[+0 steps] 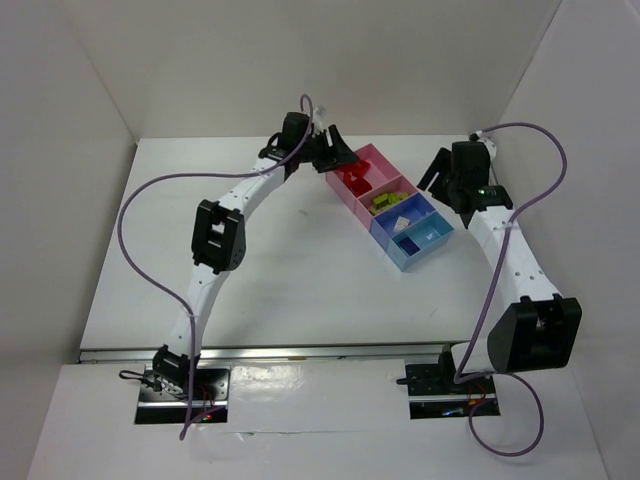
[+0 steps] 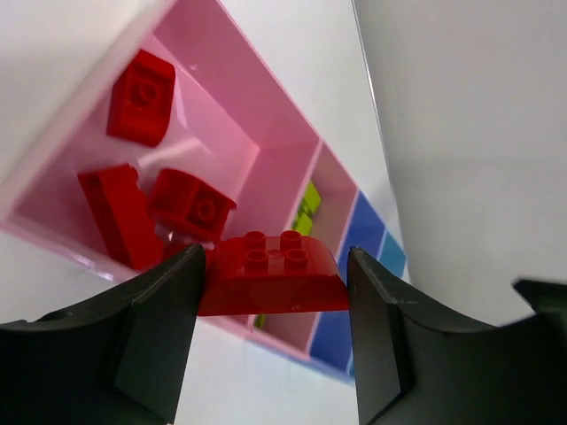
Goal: Sort the legos into containers by color
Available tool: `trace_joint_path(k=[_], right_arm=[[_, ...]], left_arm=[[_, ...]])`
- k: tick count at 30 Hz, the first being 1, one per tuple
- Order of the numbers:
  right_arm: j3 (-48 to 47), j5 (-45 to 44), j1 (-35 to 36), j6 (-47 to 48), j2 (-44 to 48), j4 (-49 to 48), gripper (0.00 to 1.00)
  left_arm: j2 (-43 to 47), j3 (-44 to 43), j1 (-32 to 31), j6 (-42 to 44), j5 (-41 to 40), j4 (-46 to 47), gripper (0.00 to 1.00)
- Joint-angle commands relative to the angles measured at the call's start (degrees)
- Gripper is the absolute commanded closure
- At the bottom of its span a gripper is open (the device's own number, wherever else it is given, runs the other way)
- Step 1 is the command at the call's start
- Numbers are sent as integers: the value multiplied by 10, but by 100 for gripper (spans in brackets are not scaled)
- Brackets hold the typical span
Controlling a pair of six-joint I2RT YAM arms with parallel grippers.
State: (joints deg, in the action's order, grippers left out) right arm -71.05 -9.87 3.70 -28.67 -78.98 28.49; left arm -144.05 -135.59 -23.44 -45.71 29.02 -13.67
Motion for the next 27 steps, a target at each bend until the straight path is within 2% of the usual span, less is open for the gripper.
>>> trace_joint_path(k=[1,4,6,7,8,10,17,19,20,21,24,26,27], right_arm=[[2,-12,-3,4,38,14,25],[2,-12,-8,11,52,29,25],[2,-18,-13,12,58,35,24],[7,-18,-13,12,58,35,24],[13,-11,-13,12,58,35,24],[13,-5,-13,12,52,28,24],[13,6,-19,6,35,17,24],[7,-2,-19,6,35,17,19],[7,-15,-19,6,35,17,12],[7,-21,-19,6,40,17,1],[2,-59,-19,-4,40,31,0],[2,-81,-19,-10,40,39,0],[-3,-95,-19,-17,40,48,0]], left_arm=[[-38,-35,-7,-64,-5,107,55],[-56,-35,-14,-82,-26,139,51],[-71,-44,-20,-94,-26,156,43],[-88,-69,-20,-100,-26,156,36],[-93,-77,-20,-100,-19,156,16],[-87,-77,-20,-100,-11,161,1],[0,-28,-26,-56,26,162,0],[46,-16,-26,-45,34,157,0],[66,4,-26,-28,43,147,0],[111,20,-26,-18,43,139,0],[191,101,-3,34,48,102,0],[280,155,10,61,41,83,0],[310,218,18,84,29,76,0]])
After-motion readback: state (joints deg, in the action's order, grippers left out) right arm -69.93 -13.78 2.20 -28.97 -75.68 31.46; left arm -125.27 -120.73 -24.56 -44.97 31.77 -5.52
